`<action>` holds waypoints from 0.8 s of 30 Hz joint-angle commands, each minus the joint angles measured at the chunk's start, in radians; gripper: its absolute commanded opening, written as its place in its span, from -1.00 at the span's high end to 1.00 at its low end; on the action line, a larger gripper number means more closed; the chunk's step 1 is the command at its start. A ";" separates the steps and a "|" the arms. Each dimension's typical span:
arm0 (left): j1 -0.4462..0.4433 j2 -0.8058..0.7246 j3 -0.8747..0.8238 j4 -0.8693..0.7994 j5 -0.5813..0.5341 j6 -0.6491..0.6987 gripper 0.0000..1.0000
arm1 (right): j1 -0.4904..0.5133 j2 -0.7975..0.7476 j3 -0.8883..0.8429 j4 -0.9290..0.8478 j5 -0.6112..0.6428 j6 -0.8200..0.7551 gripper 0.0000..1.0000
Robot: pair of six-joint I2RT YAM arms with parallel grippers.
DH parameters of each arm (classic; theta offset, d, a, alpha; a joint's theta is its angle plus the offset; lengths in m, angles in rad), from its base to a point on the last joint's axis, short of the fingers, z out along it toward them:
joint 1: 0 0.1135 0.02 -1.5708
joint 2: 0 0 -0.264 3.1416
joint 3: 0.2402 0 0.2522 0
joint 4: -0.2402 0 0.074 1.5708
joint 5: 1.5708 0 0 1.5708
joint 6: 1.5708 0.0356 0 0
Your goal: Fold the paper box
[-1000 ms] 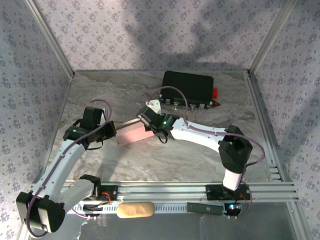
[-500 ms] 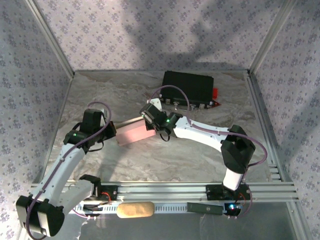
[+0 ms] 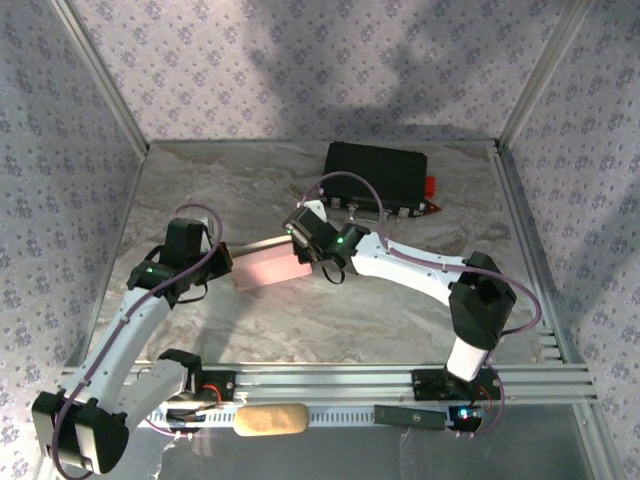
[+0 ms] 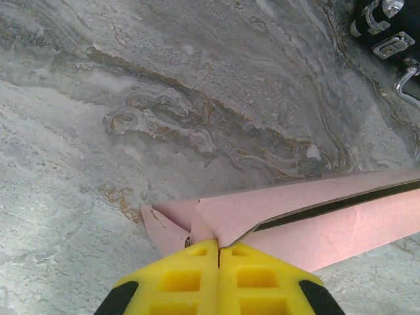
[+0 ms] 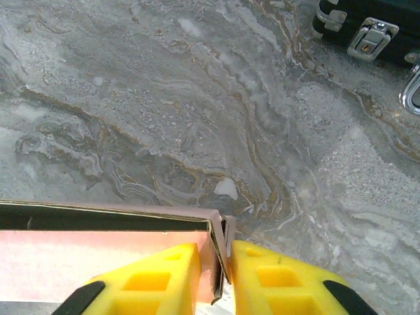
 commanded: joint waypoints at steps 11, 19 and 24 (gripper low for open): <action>-0.030 0.029 -0.036 -0.086 0.000 -0.003 1.00 | 0.006 0.017 0.033 -0.085 -0.044 -0.009 0.84; -0.030 0.024 -0.037 -0.082 -0.012 -0.007 1.00 | -0.001 0.014 0.027 -0.113 -0.015 -0.063 1.00; -0.033 0.026 -0.052 -0.070 -0.014 -0.015 1.00 | 0.013 0.022 -0.027 -0.079 -0.019 -0.035 1.00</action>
